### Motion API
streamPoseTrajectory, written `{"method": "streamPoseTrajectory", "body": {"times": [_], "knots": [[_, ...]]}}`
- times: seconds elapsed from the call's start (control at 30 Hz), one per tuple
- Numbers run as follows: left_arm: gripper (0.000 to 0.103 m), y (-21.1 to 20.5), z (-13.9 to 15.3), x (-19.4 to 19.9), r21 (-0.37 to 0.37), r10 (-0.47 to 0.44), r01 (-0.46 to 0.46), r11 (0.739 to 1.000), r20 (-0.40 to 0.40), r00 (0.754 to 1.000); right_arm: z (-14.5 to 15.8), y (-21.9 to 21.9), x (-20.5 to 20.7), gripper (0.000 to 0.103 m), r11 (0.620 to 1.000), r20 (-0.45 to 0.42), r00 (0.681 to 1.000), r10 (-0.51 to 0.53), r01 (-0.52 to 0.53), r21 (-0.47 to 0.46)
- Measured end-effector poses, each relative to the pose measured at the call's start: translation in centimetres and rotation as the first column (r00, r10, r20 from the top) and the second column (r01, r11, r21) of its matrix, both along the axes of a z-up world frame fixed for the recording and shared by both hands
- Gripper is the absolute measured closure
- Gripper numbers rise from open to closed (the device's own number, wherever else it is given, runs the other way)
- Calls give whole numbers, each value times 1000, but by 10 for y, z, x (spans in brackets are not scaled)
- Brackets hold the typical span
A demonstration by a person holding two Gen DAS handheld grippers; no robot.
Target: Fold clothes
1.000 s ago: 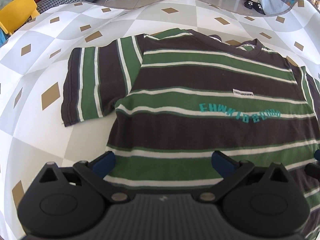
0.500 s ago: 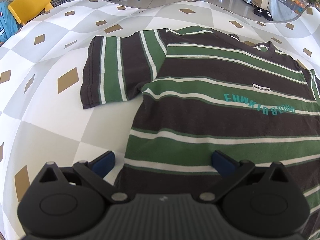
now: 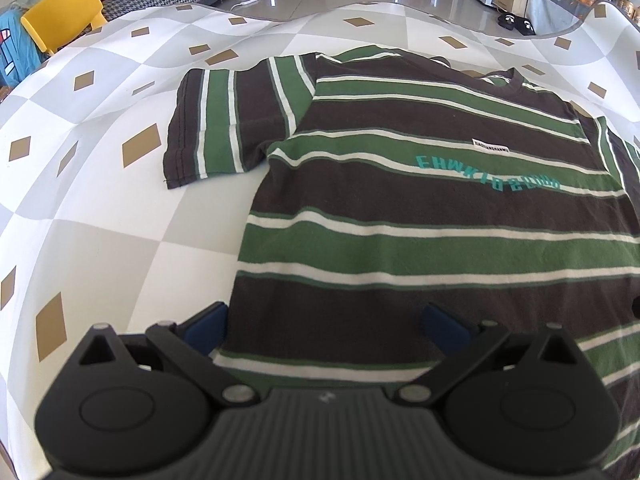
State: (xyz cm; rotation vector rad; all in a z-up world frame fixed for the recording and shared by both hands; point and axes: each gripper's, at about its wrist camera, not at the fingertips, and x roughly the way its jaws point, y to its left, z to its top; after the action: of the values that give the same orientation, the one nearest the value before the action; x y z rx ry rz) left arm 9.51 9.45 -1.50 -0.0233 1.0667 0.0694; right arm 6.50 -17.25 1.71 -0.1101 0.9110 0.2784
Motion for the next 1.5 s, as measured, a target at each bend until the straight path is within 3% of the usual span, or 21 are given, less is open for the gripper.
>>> {"method": "streamPoseTrajectory", "body": {"times": [0.27,0.47,0.67,1.2,1.37,1.5], "knots": [[0,-6,5,-27,-6,18,-18,1000,7,1000,-10,17,-24,63,1000,-29,1000,12,-13,-26],[0,-11,-1,-44,31,2,-2,1000,10,1000,-13,17,-33,61,998,-5,999,-35,35,-48],[0,0,-3,-54,5,36,-36,999,22,999,-14,7,-37,61,995,4,996,-87,87,-58],[0,14,0,-71,31,58,-59,998,41,997,-12,-8,-42,62,978,22,980,-199,200,-62],[0,1,12,-81,48,13,-17,999,94,995,-8,1,-56,62,978,0,979,-206,206,-21],[0,-10,8,-87,52,-14,11,999,72,997,-8,16,-70,61,985,-1,986,-169,169,-29]]}}
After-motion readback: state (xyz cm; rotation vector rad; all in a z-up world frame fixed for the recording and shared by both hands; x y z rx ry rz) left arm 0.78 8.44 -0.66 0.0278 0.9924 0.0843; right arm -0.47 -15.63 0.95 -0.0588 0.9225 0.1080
